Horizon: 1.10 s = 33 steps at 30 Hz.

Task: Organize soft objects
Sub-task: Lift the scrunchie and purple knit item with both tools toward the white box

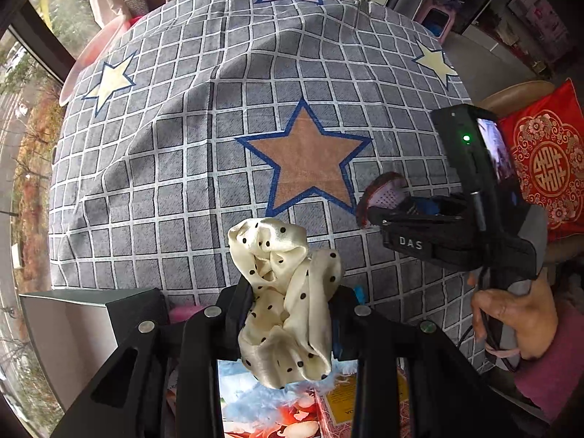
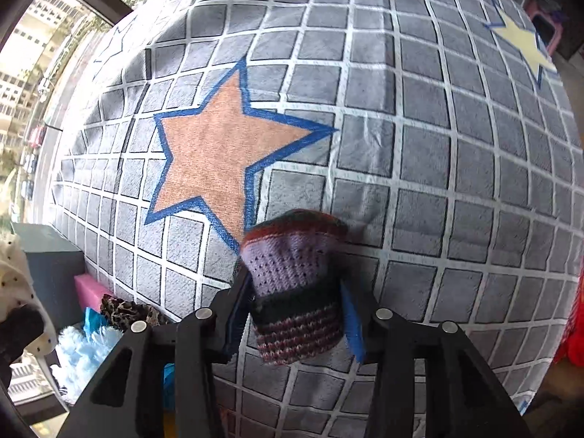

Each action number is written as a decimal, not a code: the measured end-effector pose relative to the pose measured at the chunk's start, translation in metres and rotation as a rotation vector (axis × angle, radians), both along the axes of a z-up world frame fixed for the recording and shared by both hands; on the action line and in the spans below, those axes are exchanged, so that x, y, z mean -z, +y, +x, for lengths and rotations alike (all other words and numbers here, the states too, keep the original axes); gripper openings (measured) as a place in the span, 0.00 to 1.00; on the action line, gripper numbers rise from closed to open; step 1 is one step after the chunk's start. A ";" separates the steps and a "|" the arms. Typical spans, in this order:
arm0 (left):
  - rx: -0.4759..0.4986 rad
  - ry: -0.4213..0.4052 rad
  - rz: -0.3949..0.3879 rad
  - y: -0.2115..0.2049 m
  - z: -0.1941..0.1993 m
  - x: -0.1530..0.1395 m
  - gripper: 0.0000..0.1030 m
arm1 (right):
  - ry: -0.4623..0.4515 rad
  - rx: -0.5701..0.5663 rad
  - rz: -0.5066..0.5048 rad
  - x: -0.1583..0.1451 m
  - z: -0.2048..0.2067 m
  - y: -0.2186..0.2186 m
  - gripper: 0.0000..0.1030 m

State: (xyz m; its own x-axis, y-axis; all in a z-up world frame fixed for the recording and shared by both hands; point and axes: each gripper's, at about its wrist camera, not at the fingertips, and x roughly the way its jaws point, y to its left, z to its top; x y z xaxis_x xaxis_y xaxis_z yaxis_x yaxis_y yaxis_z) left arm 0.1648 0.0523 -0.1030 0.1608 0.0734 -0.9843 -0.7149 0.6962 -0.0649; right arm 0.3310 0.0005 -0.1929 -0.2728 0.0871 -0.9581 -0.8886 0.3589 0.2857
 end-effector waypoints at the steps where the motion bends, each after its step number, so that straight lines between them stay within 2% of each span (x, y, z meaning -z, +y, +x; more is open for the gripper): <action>1: 0.009 -0.005 0.007 -0.003 0.002 -0.002 0.35 | 0.001 -0.004 0.008 -0.003 0.000 -0.001 0.38; 4: 0.041 -0.022 0.014 -0.014 0.009 -0.010 0.35 | 0.064 0.038 0.036 -0.013 0.008 -0.010 0.38; 9: 0.134 -0.062 0.032 -0.041 0.022 -0.029 0.35 | 0.147 0.183 0.058 -0.030 0.042 -0.047 0.38; 16: 0.309 -0.100 0.025 -0.096 0.040 -0.047 0.35 | 0.165 0.336 0.067 -0.050 0.058 -0.084 0.38; 24: 0.491 -0.140 0.000 -0.161 0.034 -0.068 0.35 | 0.154 0.429 0.054 -0.073 0.040 -0.143 0.38; 29: 0.572 -0.151 -0.039 -0.191 0.010 -0.075 0.35 | 0.163 0.490 0.051 -0.089 0.018 -0.180 0.38; 33: 0.621 -0.143 -0.058 -0.207 -0.018 -0.075 0.35 | 0.161 0.496 0.037 -0.102 -0.006 -0.202 0.38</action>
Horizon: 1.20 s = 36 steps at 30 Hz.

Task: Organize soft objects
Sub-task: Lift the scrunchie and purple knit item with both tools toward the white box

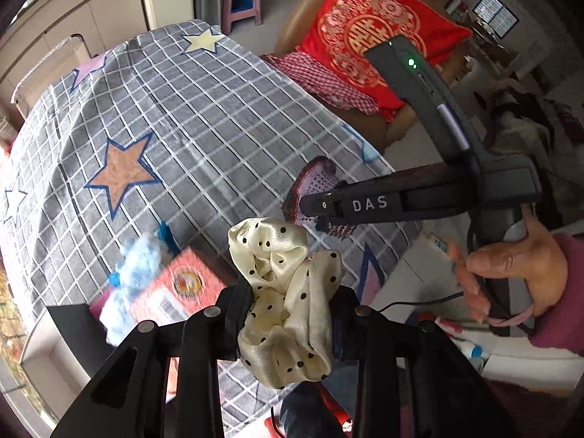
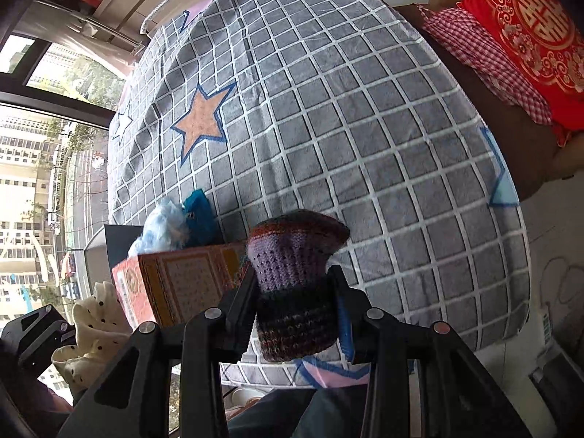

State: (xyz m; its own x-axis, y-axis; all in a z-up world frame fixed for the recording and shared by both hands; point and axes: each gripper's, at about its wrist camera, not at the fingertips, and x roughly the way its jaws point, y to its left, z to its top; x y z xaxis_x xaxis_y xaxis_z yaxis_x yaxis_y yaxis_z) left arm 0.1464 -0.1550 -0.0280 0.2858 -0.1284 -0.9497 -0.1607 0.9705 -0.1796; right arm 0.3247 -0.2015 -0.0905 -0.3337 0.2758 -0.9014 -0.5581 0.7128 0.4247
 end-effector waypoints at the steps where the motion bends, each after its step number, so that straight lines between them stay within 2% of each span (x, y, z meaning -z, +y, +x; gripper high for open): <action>1: 0.007 0.002 0.000 -0.003 -0.008 0.000 0.35 | 0.002 -0.002 -0.004 -0.002 -0.007 -0.004 0.38; 6: 0.000 0.011 0.007 -0.006 -0.050 0.002 0.35 | 0.021 -0.029 -0.018 -0.011 -0.044 -0.021 0.38; 13: -0.088 0.027 -0.001 0.006 -0.102 0.008 0.35 | 0.033 -0.069 -0.019 -0.022 -0.096 -0.026 0.38; 22: -0.248 0.003 0.003 0.037 -0.159 0.004 0.35 | 0.029 -0.208 0.041 -0.044 -0.155 -0.006 0.38; 36: -0.438 -0.064 0.013 0.078 -0.219 -0.005 0.35 | -0.014 -0.380 0.095 -0.074 -0.207 0.044 0.38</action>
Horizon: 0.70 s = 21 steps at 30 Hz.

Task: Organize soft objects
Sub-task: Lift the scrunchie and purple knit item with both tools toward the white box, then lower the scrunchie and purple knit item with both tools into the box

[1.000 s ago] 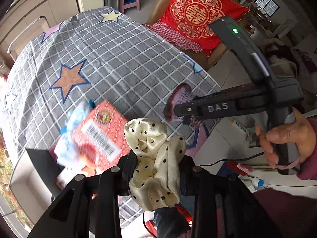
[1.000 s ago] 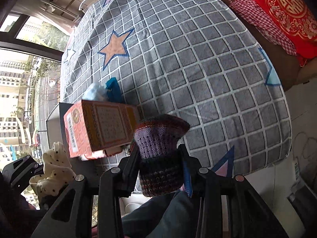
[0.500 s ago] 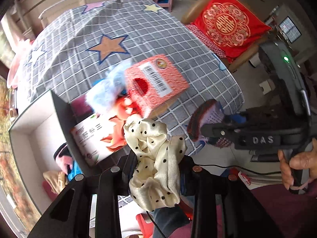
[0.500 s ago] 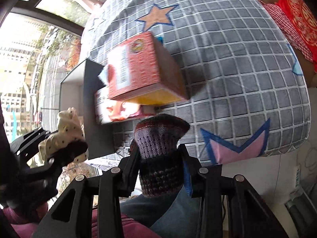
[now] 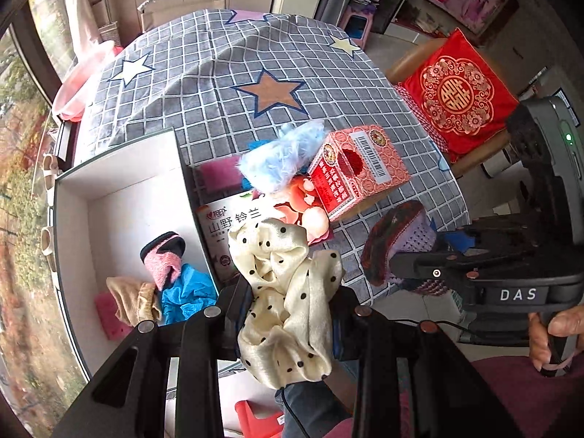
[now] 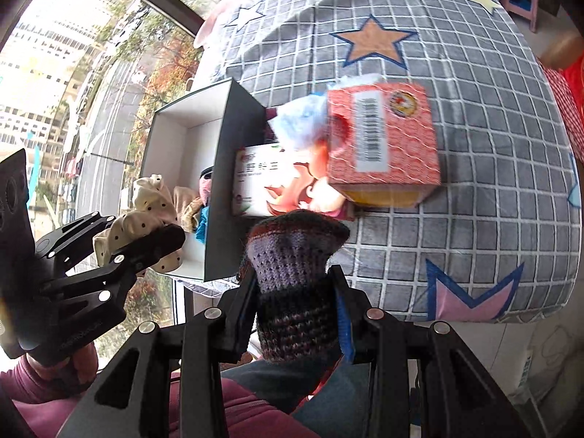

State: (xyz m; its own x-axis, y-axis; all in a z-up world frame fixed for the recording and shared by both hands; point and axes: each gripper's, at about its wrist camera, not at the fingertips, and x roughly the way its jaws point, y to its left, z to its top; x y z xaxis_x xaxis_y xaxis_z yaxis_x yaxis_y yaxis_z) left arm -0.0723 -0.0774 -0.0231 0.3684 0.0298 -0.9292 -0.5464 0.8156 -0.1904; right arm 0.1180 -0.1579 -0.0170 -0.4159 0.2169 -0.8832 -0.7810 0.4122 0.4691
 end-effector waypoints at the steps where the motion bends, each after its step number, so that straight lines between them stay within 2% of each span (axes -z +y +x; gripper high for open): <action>1: -0.011 -0.004 -0.001 0.002 -0.004 0.000 0.35 | -0.002 -0.012 0.004 -0.002 -0.004 0.004 0.38; 10: -0.113 -0.037 0.006 0.020 -0.031 -0.004 0.35 | -0.009 -0.114 0.035 -0.015 -0.034 0.040 0.38; 21: -0.218 -0.040 0.000 0.034 -0.063 0.002 0.35 | -0.001 -0.199 0.065 -0.023 -0.063 0.075 0.38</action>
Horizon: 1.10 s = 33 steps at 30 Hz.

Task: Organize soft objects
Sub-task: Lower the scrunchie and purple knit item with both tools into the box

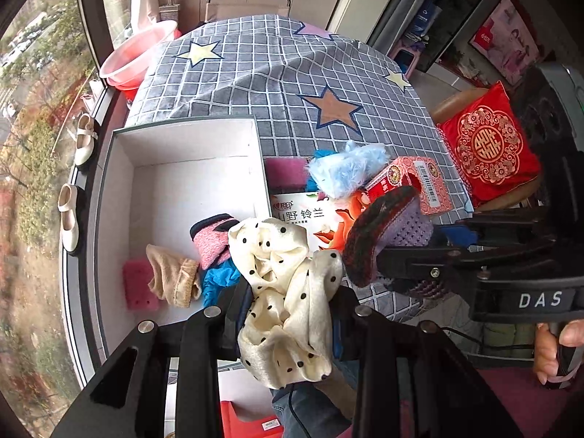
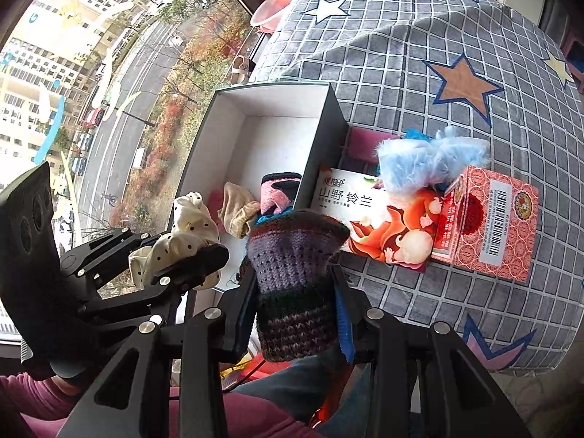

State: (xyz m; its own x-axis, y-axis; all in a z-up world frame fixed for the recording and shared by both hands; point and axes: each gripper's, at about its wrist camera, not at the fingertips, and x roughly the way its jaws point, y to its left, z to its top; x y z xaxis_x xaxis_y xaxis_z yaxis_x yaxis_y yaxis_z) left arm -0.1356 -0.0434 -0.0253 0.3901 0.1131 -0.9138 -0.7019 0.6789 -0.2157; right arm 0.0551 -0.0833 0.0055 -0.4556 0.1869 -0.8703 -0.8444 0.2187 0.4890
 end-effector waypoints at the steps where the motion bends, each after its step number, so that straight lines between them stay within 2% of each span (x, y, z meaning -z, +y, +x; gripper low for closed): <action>1: -0.010 0.001 -0.002 0.001 -0.002 0.001 0.35 | 0.002 -0.007 -0.001 0.000 -0.002 0.002 0.38; 15: -0.120 -0.004 -0.025 0.017 -0.028 0.008 0.35 | 0.022 -0.071 0.000 0.002 -0.025 0.021 0.38; 33: -0.169 0.000 -0.026 0.020 -0.039 0.010 0.35 | 0.034 -0.102 0.008 0.001 -0.034 0.032 0.38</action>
